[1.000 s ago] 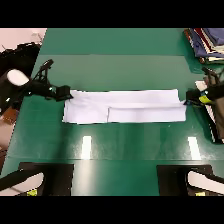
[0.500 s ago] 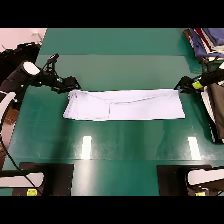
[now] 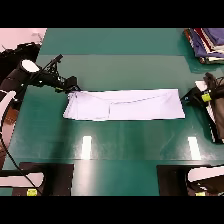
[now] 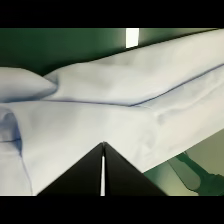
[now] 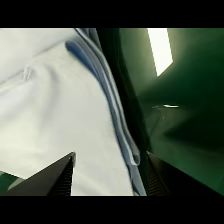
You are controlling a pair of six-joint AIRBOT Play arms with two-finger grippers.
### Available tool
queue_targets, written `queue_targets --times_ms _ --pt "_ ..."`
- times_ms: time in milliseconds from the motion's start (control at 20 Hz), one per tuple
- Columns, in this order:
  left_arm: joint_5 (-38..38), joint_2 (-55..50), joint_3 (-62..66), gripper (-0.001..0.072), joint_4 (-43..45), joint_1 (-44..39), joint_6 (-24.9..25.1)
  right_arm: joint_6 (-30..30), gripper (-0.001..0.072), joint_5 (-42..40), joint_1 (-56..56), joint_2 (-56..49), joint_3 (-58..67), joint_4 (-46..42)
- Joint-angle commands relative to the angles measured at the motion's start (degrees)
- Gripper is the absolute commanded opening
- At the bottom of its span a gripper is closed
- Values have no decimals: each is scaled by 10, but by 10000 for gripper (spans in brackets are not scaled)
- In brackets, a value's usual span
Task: Fold the shirts.
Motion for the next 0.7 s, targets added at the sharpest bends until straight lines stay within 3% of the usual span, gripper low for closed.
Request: queue_targets --times_ms 0,150,250,300,450,650 --pt "-1 0 1 36 -49 -14 16 -27 509 -7 0 -28 -27 55" --pt "46 -2 1 27 -47 -66 16 -33 330 -1 32 -44 -1 72" --pt "112 -2 1 26 -48 -102 9 -53 81 10 49 -43 19 72" --pt "145 -2 1 26 -48 -118 0 -63 17 27 53 -41 31 72" --pt "207 -8 6 26 -48 -163 -6 -64 16 39 53 -5 64 96" --pt "209 -79 67 26 -48 -221 -7 -43 16 40 72 69 111 186"
